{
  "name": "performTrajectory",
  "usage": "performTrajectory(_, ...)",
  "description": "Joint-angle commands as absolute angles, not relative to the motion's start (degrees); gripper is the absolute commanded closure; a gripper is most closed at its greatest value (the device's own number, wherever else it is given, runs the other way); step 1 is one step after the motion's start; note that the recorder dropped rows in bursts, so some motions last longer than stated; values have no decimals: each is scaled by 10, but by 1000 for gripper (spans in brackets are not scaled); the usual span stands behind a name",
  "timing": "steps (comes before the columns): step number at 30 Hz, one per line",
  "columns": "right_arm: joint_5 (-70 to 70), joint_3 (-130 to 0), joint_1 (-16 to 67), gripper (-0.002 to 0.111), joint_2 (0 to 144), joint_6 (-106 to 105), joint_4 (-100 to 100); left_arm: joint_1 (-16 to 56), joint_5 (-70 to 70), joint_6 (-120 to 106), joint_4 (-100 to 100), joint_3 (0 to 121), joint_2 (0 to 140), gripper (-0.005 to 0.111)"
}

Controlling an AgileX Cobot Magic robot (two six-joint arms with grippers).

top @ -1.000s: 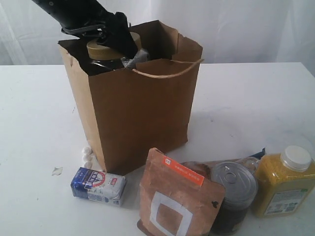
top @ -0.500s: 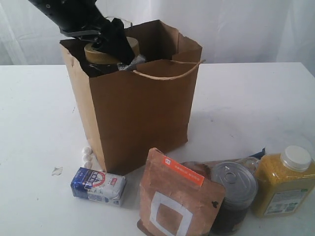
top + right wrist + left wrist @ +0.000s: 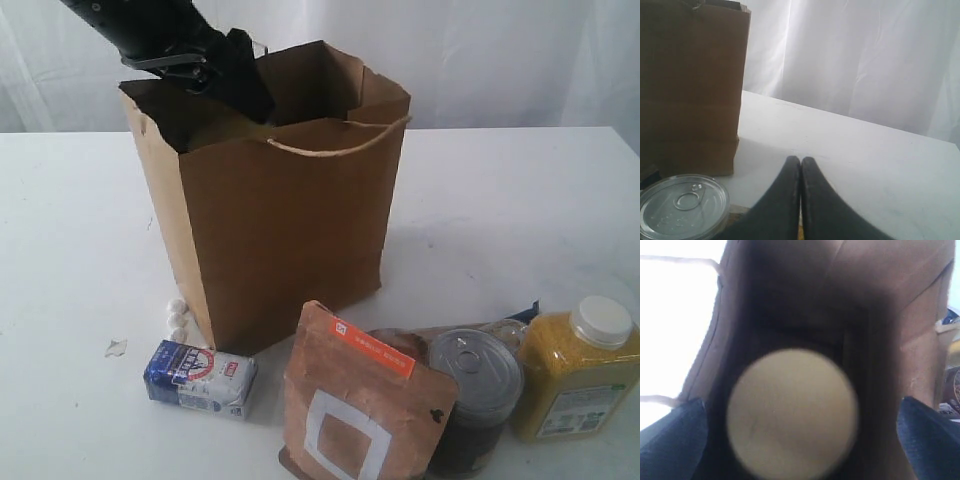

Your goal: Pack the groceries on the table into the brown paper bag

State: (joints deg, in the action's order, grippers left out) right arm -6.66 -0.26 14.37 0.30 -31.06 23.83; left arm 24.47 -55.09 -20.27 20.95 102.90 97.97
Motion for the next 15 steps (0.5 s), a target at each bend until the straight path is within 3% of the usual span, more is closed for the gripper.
performTrajectory(1, -63, 0, 142, 108, 0, -312, 237, 247, -560, -220, 220, 1034, 970, 1)
performTrajectory(15, -63, 0, 142, 108, 0, -312, 237, 247, -558, -228, 241, 1034, 968, 1)
